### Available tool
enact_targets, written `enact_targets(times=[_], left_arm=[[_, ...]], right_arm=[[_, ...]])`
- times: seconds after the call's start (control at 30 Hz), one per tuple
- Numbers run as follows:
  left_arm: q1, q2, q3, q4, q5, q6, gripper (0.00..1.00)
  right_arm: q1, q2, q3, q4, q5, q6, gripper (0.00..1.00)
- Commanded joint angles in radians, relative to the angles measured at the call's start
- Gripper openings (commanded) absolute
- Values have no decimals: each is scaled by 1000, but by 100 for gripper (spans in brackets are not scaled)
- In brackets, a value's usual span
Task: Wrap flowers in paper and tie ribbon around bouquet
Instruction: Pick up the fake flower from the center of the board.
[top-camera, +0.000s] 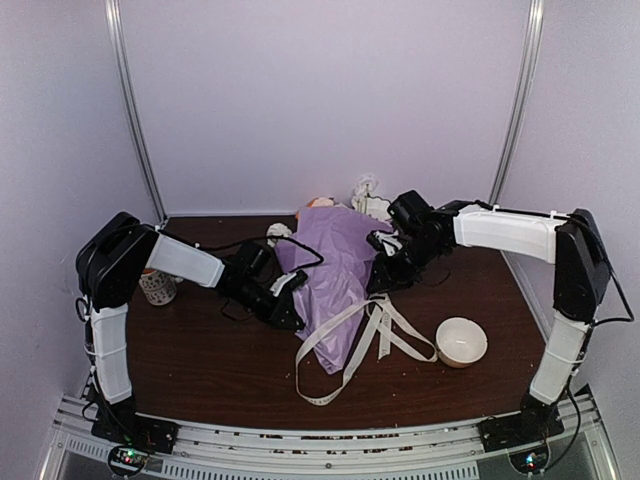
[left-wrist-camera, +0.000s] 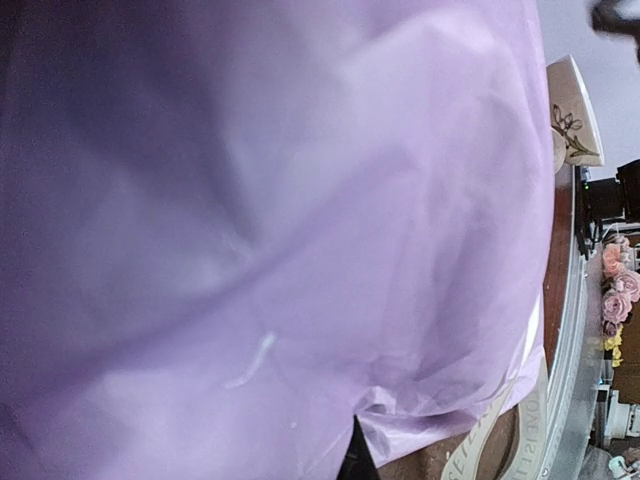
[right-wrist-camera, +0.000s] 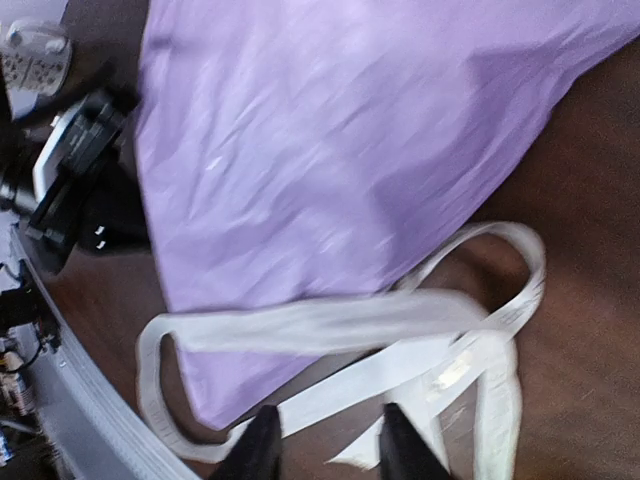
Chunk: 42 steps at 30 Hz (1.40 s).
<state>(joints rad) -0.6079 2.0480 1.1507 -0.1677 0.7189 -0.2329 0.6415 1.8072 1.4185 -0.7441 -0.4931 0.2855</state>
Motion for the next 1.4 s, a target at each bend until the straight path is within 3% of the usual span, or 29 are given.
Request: enact_targets(times=[0.0, 0.07, 0.1, 0.3, 0.53, 0.77, 0.97, 1.37], left_arm=[[11, 42, -9, -25, -101, 13, 0], [11, 43, -9, -24, -99, 13, 0], [11, 44, -9, -23, -98, 12, 0], [10, 53, -14, -15, -92, 6, 0], [10, 60, -11, -15, -92, 4, 0], [11, 70, -7, -16, -95, 0, 0], [13, 75, -1, -19, -96, -3, 0], [16, 83, -5, -15, -100, -6, 0]], right_arm=[[-93, 53, 12, 225, 71, 160, 54], [-122, 110, 48, 268, 55, 197, 76], [-133, 133, 58, 286, 55, 211, 82], [-153, 249, 120, 333, 5, 236, 99], [-152, 312, 114, 378, -116, 219, 100], [-144, 279, 4, 550, -286, 211, 100], [-115, 343, 61, 489, -281, 184, 100], [-35, 349, 64, 591, -320, 226, 99]])
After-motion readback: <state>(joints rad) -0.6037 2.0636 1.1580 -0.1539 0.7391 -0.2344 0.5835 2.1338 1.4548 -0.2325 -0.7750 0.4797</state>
